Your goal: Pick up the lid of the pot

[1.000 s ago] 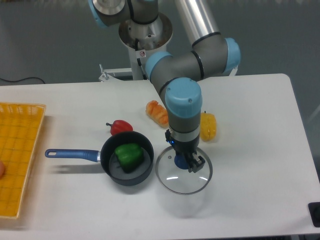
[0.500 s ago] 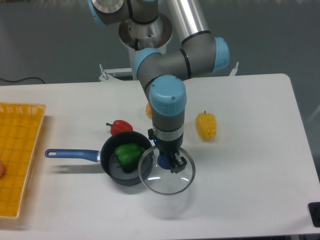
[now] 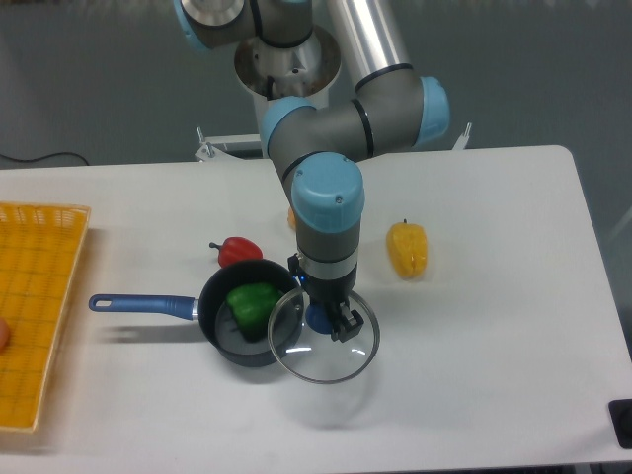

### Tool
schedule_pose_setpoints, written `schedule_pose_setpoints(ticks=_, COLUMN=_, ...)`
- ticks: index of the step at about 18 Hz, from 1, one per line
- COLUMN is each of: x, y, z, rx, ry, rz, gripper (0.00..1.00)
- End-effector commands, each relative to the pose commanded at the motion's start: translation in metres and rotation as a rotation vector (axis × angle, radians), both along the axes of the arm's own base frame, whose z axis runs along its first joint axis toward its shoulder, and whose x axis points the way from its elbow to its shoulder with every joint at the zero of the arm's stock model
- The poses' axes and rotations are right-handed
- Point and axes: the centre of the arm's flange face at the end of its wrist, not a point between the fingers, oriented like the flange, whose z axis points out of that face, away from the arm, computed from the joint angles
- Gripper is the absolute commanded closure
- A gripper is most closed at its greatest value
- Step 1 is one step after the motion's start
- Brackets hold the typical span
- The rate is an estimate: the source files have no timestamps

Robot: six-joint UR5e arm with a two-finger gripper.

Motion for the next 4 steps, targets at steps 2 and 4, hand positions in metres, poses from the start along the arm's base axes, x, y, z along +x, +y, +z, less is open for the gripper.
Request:
schedule_pose_setpoints(ticks=2, x=-0.0004, y=-0.0010, z=0.0002, rx=0.000, ry=0.000, rz=0.000, gripper=0.60)
schedule_pose_setpoints(ticks=4, x=-0.0004, y=-0.0010, z=-0.0013, rx=-0.001, ry=-0.001, rz=0.002, gripper=0.60)
